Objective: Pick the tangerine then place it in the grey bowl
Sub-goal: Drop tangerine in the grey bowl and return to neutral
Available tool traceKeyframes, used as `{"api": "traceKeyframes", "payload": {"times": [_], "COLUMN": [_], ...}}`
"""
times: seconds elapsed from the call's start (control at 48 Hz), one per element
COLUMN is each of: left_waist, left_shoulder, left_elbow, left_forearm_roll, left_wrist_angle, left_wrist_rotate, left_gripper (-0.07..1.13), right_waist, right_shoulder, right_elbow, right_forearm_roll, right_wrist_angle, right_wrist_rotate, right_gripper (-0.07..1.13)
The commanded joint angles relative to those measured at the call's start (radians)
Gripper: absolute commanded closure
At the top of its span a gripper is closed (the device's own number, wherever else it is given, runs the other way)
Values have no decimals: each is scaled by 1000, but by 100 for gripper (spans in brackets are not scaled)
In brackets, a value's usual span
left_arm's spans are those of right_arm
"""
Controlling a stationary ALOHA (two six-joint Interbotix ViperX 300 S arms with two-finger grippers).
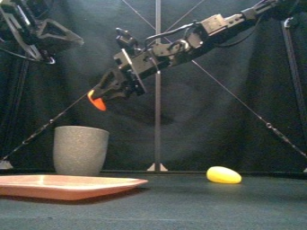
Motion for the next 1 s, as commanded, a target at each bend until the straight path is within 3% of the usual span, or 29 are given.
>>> {"api": "traceKeyframes", "payload": {"times": [0.021,0.25,0.583,0.771,1.0], "left_waist": [2,3,3,3,3], "left_shoulder": [5,5,5,5,5], "left_elbow": [-23,-25,-18,-14,-9], "left_forearm_roll": [-2,3,2,2,2], "left_wrist_angle": [-12,-20,-20,-18,-20], "left_wrist_rotate": [0,2,2,2,2], "left_gripper": [99,98,98,99,98], "right_waist": [-9,-26,-35,-15,66], "right_shoulder": [9,34,-37,-181,-376], "right_elbow": [-71,-97,-12,167,414], "right_forearm_roll": [-6,0,15,41,34], "right_wrist_angle": [-14,-14,-14,-52,-123], "right_wrist_rotate": [5,9,9,9,6], "right_gripper": [41,21,20,20,20]}}
